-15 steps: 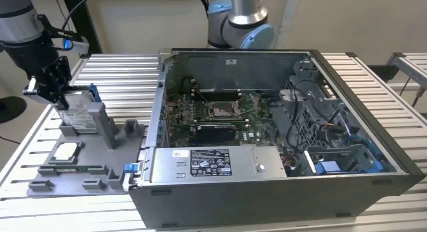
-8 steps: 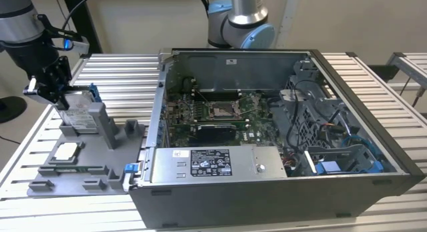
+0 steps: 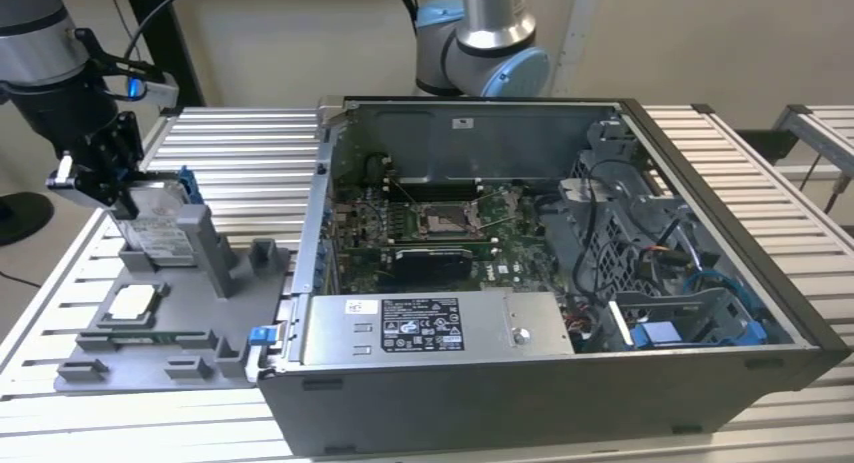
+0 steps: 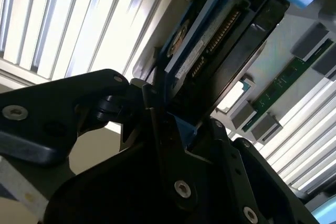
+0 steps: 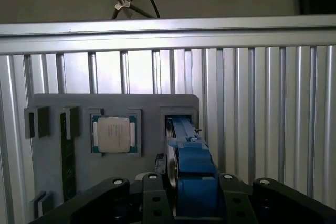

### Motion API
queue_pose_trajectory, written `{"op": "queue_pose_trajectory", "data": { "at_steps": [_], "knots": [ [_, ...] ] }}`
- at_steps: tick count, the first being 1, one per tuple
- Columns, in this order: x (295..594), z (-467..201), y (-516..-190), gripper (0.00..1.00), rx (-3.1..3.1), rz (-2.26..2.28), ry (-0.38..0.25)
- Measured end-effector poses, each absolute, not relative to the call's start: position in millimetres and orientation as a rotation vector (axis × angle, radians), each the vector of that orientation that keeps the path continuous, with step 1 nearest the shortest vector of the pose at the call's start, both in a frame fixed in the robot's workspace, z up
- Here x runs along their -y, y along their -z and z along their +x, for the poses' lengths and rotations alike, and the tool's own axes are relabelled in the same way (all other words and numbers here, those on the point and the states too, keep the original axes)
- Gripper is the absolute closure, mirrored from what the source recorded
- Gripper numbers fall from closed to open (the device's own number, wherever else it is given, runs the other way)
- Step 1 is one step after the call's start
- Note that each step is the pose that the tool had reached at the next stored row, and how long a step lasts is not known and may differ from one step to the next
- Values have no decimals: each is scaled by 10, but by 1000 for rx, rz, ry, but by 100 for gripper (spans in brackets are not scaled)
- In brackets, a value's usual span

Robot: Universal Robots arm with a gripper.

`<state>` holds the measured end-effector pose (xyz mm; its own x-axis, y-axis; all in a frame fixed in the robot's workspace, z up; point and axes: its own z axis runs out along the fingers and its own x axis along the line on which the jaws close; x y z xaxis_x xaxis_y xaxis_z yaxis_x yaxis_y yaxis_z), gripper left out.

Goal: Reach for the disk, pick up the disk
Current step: 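Pick up the disk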

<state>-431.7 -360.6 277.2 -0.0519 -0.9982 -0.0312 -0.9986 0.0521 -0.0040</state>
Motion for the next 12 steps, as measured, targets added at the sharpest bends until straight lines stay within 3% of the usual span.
{"op": "queue_pose_trajectory", "data": {
  "at_steps": [12],
  "knots": [
    [3606, -4317, -2912, 100, -2259, -2147, -29]
  ]
}}
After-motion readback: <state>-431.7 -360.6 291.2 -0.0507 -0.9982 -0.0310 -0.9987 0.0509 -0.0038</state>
